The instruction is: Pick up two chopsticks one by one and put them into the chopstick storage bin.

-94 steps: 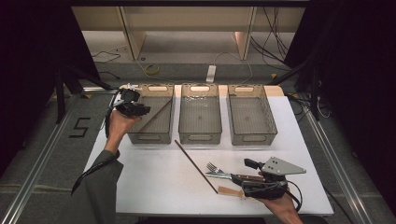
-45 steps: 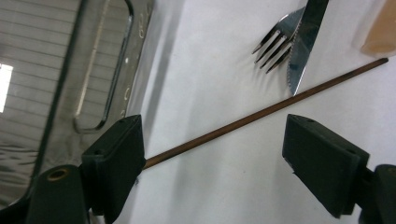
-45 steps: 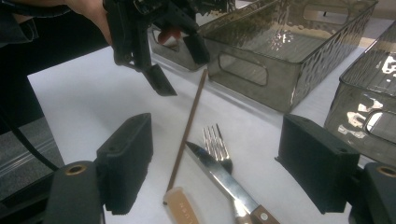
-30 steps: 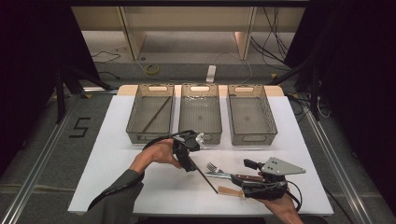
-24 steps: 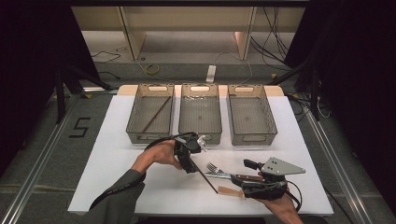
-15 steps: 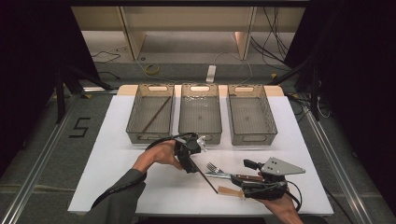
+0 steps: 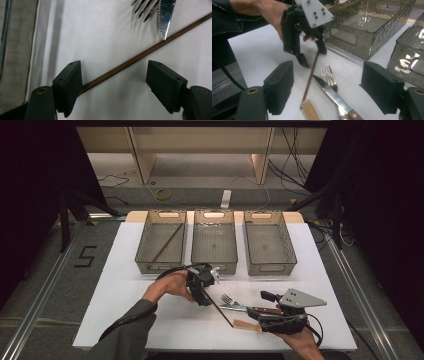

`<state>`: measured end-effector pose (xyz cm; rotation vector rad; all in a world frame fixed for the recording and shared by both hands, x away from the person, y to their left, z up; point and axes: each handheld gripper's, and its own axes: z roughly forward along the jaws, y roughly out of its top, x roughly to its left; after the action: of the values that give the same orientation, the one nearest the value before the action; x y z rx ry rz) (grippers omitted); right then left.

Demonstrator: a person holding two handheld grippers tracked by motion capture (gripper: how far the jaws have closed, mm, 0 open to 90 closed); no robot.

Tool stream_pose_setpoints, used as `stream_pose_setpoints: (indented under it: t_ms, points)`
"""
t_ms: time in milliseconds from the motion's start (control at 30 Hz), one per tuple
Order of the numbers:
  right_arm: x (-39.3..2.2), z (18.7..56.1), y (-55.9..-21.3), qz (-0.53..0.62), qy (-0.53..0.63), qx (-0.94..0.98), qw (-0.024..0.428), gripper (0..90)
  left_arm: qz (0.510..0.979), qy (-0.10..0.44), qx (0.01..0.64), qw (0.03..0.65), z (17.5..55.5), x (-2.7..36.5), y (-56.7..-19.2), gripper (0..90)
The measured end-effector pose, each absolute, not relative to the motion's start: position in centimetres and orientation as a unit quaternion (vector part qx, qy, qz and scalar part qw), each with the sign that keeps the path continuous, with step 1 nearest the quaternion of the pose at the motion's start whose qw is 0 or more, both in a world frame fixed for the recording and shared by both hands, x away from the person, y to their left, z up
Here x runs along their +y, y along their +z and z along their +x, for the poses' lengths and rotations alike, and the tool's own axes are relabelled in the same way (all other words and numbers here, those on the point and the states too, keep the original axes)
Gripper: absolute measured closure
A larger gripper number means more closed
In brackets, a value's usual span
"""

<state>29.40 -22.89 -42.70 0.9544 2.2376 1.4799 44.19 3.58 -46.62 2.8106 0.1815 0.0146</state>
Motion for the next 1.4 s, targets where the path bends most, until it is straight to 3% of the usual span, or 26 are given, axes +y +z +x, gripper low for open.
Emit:
stream_pose_setpoints:
  t_ms: [267,533,1400]
  points:
    - [-22.9,29.4,-42.7,0.331,0.515,0.777,0.147,26.9,0.991,0.004,0.059,0.124,44.2,3.7,-46.2,42.4]
    - [-22.9,29.4,-42.7,0.33,0.515,0.777,0.147,26.9,0.994,0.007,0.039,0.1,44.0,3.5,-46.0,49.4]
    - [-22.8,29.3,-42.7,0.329,0.512,0.78,0.147,27.0,0.997,0.009,-0.007,0.08,40.7,6.1,-45.9,76.6]
